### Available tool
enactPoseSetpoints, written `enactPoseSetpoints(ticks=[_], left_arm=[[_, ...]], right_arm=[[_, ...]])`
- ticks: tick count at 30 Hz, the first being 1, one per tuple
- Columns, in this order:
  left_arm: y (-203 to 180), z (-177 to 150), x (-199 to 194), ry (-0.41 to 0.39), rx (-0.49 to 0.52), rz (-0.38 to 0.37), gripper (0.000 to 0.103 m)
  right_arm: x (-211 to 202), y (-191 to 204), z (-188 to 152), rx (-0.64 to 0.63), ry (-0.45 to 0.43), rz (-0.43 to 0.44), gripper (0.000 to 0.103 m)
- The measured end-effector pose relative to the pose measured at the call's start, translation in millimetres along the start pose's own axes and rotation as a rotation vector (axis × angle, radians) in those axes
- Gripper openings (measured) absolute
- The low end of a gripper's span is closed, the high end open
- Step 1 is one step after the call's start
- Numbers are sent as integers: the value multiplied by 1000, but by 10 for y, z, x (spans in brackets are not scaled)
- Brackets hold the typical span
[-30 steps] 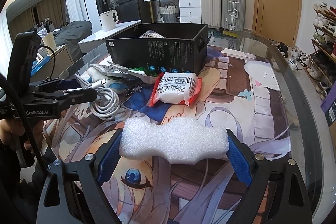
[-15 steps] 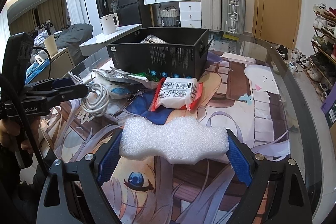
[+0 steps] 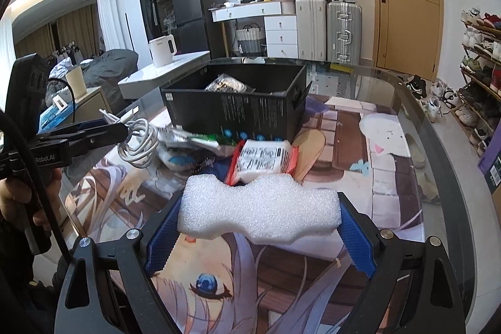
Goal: Organize soft objects
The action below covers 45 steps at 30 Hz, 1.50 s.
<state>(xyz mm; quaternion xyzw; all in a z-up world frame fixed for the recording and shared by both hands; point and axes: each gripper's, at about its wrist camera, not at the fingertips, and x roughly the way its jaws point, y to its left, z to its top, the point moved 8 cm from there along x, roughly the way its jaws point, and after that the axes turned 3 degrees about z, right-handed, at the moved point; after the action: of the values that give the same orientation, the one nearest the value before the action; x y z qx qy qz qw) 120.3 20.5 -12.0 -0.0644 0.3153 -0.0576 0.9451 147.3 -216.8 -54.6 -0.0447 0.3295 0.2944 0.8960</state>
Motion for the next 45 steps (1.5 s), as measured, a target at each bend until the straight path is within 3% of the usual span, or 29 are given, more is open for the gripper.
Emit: enactPoseSetpoints(ticks=[25,45], left_arm=[[87,647,-10,-88,26,17,77],[70,1031,263,-98,44,51,77]], right_arm=[[37,147,731,-105,-49,-11,92],[194,139,1271,-164,-66,-7,92]])
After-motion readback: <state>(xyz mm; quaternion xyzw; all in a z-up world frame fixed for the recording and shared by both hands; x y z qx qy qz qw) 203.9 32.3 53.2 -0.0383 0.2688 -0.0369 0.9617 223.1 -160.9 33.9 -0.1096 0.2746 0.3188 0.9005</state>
